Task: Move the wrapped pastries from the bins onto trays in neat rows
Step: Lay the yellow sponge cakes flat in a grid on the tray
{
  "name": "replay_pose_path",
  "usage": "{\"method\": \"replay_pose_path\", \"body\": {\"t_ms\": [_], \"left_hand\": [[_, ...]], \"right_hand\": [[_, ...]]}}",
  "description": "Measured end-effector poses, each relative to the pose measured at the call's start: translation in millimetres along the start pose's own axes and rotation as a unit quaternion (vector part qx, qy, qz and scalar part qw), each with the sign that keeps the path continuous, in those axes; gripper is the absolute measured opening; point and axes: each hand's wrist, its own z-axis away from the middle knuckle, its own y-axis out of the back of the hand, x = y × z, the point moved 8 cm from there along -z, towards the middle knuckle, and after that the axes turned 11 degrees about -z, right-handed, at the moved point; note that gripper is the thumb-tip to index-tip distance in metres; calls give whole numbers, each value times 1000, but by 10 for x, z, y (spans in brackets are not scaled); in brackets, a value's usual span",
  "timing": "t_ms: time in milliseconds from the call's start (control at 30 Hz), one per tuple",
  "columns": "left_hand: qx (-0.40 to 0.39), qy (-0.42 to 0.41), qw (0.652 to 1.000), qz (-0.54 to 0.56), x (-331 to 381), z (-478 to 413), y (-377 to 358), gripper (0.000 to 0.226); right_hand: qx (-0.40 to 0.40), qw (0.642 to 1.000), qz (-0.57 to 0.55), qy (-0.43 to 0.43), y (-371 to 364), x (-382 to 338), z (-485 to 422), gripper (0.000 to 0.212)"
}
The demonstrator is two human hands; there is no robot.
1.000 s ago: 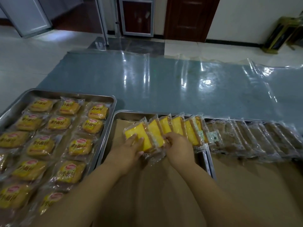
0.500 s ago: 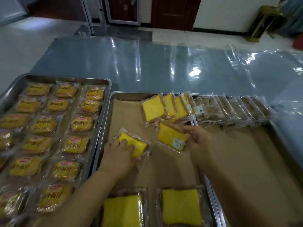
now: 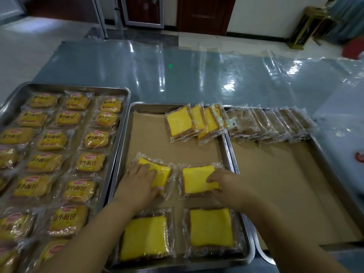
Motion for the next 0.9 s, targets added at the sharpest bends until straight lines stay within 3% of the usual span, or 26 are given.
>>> {"method": "replay_pose_path", "body": {"t_ms": [100, 200, 500, 767, 900], "left_hand": [[-6, 21, 1000, -12, -7, 89, 4, 53], [-15, 31, 999, -18, -16, 149, -21, 52], [6, 1, 999, 33, -36, 300, -24, 39], [81, -10, 991, 108, -114, -237, 333, 34], [95, -31, 985, 139, -53, -774, 526, 28]], "right_hand": [[29, 998, 44, 22, -115, -136, -25, 46], [-12, 997, 74, -8, -302, -101, -7, 43], [35, 995, 87, -16, -266, -113, 190, 32], [163, 986, -22, -11, 292, -203, -248, 23], [212, 975, -58, -24, 625, -179, -699, 32]]}}
